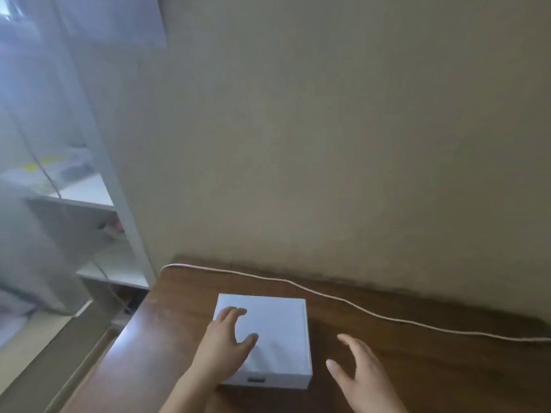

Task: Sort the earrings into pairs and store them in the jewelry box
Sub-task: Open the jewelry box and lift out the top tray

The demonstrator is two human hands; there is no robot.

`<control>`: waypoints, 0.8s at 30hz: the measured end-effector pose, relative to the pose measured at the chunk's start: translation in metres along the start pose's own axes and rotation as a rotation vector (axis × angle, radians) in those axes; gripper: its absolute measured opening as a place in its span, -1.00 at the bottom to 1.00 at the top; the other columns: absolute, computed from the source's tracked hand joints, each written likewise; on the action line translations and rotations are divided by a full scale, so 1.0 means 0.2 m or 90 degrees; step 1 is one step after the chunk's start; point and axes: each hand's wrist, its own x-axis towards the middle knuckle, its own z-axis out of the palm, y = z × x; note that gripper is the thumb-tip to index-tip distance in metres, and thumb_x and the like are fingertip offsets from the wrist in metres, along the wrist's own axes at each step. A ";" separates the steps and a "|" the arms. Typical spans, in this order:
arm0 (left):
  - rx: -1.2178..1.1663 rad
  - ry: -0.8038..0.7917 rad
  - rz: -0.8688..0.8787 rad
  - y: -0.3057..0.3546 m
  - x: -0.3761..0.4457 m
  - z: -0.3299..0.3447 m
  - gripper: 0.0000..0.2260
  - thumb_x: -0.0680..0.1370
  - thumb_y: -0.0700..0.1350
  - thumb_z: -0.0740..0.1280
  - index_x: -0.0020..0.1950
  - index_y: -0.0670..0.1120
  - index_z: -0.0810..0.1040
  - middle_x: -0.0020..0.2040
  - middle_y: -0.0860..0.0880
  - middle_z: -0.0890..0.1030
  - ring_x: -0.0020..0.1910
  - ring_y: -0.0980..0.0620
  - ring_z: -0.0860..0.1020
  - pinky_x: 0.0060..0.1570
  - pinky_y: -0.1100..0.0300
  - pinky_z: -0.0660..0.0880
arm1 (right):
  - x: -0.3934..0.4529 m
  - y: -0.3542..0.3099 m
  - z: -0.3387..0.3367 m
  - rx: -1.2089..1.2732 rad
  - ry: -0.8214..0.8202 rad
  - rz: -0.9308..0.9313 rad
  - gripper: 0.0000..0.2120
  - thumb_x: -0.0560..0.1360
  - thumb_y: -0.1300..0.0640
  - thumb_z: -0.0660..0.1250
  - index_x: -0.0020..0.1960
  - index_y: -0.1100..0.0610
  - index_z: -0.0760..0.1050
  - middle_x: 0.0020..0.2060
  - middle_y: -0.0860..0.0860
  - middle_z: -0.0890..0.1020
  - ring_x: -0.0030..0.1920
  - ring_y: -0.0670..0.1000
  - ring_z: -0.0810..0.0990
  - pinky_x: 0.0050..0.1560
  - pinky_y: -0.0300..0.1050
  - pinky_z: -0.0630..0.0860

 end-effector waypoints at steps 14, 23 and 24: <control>0.034 -0.038 -0.019 -0.41 -0.22 0.22 -0.26 0.47 0.16 0.44 0.52 0.22 0.08 0.59 0.18 -0.23 0.56 -0.02 0.06 0.43 0.07 0.28 | -0.20 -0.14 0.70 0.076 -0.150 0.130 -0.65 0.48 -0.07 0.36 0.24 -0.01 0.54 -0.24 -0.15 0.62 -0.14 -0.15 0.58 -0.03 -0.31 0.51; 0.020 0.048 -0.004 -0.39 -0.21 0.25 -0.37 0.45 -0.01 0.50 0.45 0.13 0.29 0.58 0.05 0.04 0.51 -0.05 0.12 0.39 0.02 0.34 | -0.16 -0.32 0.90 0.029 0.118 0.257 -0.66 0.43 -0.23 0.34 0.14 -0.12 0.50 0.04 -0.23 0.63 0.10 -0.10 0.59 -0.24 -0.20 0.33; 0.016 0.057 -0.005 -0.39 -0.21 0.26 -0.38 0.45 -0.02 0.50 0.44 0.12 0.31 0.57 0.04 0.07 0.50 -0.05 0.15 0.37 0.02 0.36 | -0.16 -0.33 0.92 0.044 0.137 0.264 -0.67 0.42 -0.21 0.36 0.11 -0.10 0.52 0.03 -0.21 0.64 0.09 -0.08 0.59 -0.25 -0.20 0.33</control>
